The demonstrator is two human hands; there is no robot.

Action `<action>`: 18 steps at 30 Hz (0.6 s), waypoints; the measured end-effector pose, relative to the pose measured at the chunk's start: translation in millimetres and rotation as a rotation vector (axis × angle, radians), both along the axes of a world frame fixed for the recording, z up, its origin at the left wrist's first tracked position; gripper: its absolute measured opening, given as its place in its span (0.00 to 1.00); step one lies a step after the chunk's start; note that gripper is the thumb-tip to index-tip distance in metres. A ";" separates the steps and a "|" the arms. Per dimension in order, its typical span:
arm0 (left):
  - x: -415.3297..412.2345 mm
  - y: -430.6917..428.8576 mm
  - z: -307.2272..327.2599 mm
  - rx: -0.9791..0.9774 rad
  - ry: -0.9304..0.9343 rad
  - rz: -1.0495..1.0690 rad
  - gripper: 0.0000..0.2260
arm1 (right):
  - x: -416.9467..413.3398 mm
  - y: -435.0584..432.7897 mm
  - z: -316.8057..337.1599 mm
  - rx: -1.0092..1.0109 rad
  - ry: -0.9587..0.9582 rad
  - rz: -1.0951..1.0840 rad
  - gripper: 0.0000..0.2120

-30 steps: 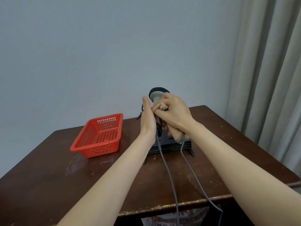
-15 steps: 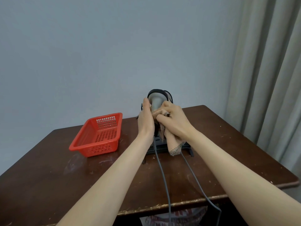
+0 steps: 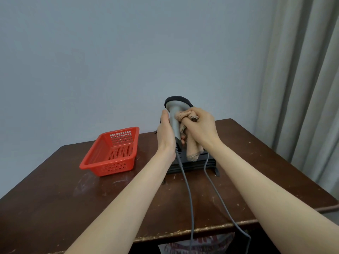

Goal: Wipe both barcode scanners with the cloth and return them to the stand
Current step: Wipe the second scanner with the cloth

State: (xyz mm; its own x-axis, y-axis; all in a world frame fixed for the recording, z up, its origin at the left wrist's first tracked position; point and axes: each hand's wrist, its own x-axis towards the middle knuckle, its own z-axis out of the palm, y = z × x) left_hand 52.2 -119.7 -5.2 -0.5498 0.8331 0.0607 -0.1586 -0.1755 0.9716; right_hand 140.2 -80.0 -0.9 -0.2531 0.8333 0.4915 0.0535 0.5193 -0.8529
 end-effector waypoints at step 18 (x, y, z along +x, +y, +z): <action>-14.6 -1.0 4.2 0.008 -0.293 -0.031 0.08 | 9.3 21.1 -7.7 -0.310 0.132 -0.048 0.05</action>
